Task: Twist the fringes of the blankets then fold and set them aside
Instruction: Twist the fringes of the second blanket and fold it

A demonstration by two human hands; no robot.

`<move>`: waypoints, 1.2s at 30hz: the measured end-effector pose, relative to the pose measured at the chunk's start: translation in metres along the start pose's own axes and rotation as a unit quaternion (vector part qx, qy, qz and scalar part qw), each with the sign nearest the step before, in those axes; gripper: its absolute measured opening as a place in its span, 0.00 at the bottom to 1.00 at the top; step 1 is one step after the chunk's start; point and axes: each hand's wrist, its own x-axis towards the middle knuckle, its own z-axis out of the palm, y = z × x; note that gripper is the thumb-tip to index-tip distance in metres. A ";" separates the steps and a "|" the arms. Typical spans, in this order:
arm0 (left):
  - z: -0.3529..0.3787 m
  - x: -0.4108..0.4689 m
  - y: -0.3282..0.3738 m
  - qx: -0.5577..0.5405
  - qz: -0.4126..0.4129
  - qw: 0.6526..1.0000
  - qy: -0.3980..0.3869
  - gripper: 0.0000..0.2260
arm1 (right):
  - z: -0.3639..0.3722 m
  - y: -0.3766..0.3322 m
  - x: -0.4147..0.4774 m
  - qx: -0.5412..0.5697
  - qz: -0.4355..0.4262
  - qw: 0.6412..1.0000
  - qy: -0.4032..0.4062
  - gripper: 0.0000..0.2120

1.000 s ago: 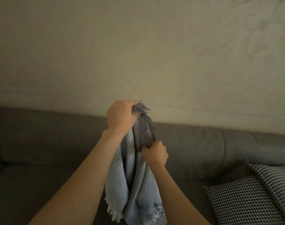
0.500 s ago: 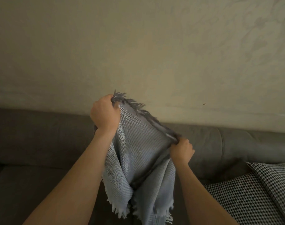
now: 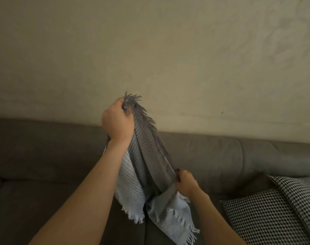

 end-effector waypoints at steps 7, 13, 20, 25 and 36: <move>0.000 0.005 -0.005 0.005 -0.003 1.000 0.015 0.08 | 0.015 0.034 0.003 0.039 0.047 0.998 -0.022 0.10; 0.003 0.005 -0.013 0.010 -0.040 0.999 0.012 0.07 | -0.006 0.028 -0.012 0.089 0.033 0.994 0.055 0.20; 0.005 0.003 -0.020 0.023 -0.069 0.997 0.007 0.07 | -0.013 0.042 -0.014 0.108 0.033 0.982 0.151 0.06; 0.005 0.001 -0.018 0.031 -0.077 0.997 0.006 0.06 | -0.017 0.033 -0.021 0.145 0.068 0.965 0.208 0.13; 0.015 -0.019 -0.038 -0.030 -0.126 0.992 0.006 0.04 | -0.045 0.004 -0.017 0.304 0.251 0.891 0.224 0.09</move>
